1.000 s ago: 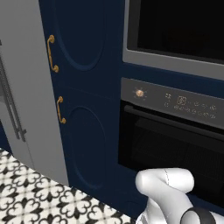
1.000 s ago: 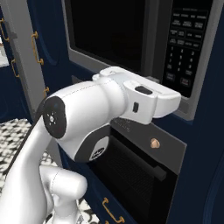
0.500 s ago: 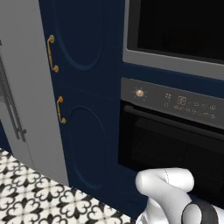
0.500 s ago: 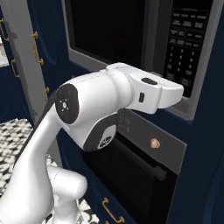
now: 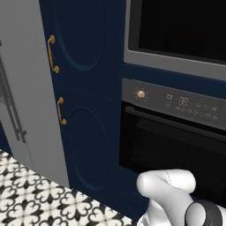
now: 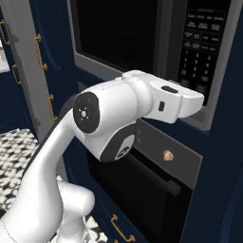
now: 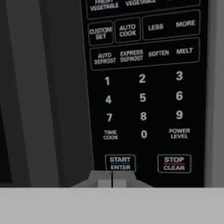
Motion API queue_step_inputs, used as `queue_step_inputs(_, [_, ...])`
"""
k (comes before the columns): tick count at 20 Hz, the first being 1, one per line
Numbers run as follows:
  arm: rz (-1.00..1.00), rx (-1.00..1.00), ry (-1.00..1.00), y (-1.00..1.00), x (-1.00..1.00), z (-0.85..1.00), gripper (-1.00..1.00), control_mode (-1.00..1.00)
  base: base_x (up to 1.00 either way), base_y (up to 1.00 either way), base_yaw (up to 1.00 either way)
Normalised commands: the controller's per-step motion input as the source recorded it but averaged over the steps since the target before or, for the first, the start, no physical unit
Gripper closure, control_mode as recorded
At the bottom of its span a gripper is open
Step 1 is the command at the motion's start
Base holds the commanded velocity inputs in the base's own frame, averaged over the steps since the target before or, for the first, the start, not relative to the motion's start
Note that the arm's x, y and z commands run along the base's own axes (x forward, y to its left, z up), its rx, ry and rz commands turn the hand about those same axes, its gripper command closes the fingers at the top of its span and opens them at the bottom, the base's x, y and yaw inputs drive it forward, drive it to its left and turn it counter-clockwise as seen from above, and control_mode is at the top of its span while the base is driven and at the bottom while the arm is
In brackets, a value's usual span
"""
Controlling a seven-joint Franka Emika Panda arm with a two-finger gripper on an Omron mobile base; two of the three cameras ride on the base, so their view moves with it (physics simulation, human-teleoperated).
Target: Pick the lime from the sink and place it in the bowl. Then pick the bowl and place it in the microwave. Then close the microwave door and press the start button.
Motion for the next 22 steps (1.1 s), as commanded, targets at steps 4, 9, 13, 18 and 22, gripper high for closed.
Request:
queue_step_inputs(4, [0.04,0.0,0.0,-0.31,0.17,-0.02,1.0,-1.0,0.0,0.0,0.0])
queue_step_inputs(9, [0.03,0.0,0.0,-0.12,0.24,-0.16,1.0,-1.0,0.0,0.0,0.0])
queue_step_inputs(13, [0.02,0.0,0.04,-0.02,0.69,-0.32,1.0,-1.0,0.0,0.0,0.0])
queue_step_inputs(18, [0.0,0.0,-0.01,0.04,0.14,-0.13,1.0,-1.0,0.0,0.0,0.0])
queue_step_inputs(22, [0.0,-0.03,-0.16,0.31,-0.54,0.0,1.0,-1.0,0.0,0.0,0.0])
